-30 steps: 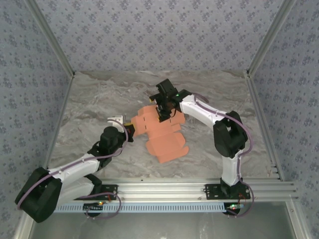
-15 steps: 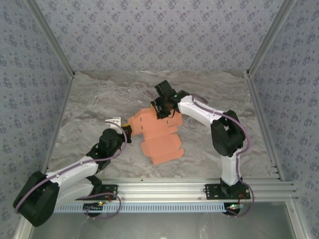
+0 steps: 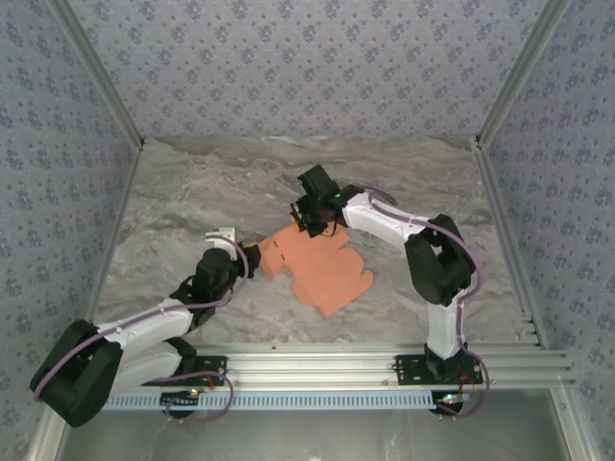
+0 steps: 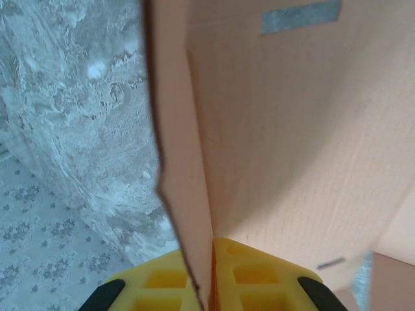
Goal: Fold the paper box
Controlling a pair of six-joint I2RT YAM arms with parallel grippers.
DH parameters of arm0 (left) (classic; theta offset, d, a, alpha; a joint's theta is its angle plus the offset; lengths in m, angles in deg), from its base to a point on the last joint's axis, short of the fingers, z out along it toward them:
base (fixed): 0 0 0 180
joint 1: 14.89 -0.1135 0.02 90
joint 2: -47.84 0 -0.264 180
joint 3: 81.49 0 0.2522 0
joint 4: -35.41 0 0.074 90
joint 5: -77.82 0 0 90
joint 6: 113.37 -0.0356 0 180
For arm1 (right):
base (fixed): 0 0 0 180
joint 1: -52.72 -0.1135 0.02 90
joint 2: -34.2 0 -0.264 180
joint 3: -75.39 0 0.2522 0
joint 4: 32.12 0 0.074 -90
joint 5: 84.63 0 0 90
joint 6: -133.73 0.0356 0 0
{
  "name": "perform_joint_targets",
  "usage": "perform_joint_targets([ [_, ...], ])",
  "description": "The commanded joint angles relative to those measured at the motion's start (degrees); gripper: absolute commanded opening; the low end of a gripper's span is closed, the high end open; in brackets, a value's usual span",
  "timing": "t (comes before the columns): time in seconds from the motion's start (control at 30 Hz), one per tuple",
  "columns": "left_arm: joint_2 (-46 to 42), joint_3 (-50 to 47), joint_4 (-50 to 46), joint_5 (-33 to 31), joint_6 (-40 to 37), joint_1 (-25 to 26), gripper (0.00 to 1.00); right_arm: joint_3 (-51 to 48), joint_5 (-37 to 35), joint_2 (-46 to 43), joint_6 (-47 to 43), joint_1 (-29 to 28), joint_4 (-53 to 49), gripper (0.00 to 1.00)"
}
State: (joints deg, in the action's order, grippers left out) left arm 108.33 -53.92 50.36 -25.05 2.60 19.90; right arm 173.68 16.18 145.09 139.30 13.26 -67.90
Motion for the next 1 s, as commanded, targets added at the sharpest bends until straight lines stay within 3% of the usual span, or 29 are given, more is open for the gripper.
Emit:
perform_joint_targets([
  [0.0, -1.5, 1.7, 0.6, 2.7, -0.7, 0.0, 0.63, -1.8, 1.9, -2.1, -7.8, 1.5, 4.3, 0.07],
  [0.2, -7.9, 1.6, -5.2, 3.2, -0.8, -0.4, 0.72, -14.5, 1.3, -7.2, -7.8, 2.9, 24.6, 0.07],
  [0.4, -15.3, 1.8, -11.8, 3.9, 0.6, -3.6, 0.74, -21.3, 7.0, -8.5, -11.6, 4.9, 38.1, 0.02],
  [0.57, -13.6, 2.5, -13.0, 13.0, 2.2, -8.0, 0.73, -26.7, 11.6, -8.4, -11.2, 6.3, 54.6, 0.01],
  [0.73, -7.6, 3.6, -13.2, 10.0, 2.1, -8.6, 0.7, -26.4, 14.8, -6.5, -11.8, 6.7, 59.8, 0.0],
  [0.97, -1.9, 8.7, -10.4, 17.7, -1.3, -10.6, 0.74, -26.6, 14.7, -4.2, -11.1, 6.8, 59.7, 0.0],
])
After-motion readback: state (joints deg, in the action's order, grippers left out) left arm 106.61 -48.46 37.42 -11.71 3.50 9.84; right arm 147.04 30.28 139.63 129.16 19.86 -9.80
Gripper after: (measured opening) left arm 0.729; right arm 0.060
